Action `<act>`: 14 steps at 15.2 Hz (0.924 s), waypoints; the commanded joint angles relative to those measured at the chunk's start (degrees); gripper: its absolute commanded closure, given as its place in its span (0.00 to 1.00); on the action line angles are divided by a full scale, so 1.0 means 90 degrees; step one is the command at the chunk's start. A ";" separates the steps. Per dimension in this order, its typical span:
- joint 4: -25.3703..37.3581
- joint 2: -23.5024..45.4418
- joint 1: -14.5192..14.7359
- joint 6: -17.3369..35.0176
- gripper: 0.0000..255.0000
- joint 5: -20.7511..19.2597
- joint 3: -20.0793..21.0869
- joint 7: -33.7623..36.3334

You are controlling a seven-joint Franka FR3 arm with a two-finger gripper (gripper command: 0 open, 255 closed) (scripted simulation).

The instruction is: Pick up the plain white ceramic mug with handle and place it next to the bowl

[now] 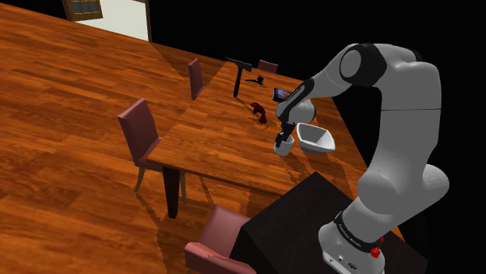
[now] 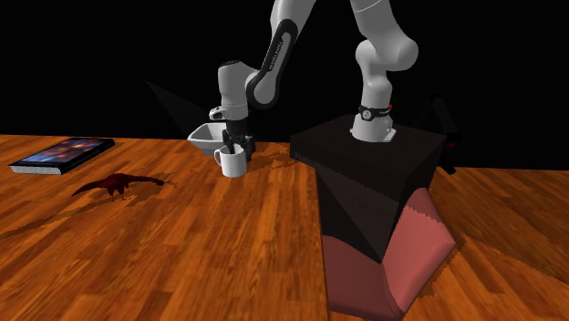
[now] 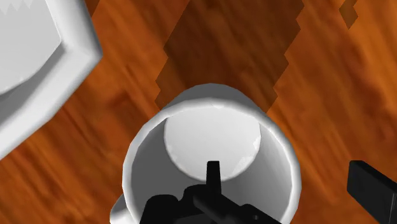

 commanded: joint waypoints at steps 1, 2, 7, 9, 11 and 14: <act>0.0000 0.0000 0.0000 0.0000 0.00 0.0000 0.0000 0.0000; 0.0000 0.0000 0.0000 0.0000 0.00 0.0000 0.0000 0.0000; -0.0154 -0.0730 0.0117 -0.0575 0.00 -0.0145 -0.0140 0.0101; -0.0154 -0.0730 0.0116 -0.0575 0.00 -0.0145 -0.0140 0.0101; -0.0154 -0.0730 0.0116 -0.0575 0.00 -0.0145 -0.0140 0.0101; -0.0154 -0.0730 0.0116 -0.0575 0.00 -0.0145 -0.0140 0.0101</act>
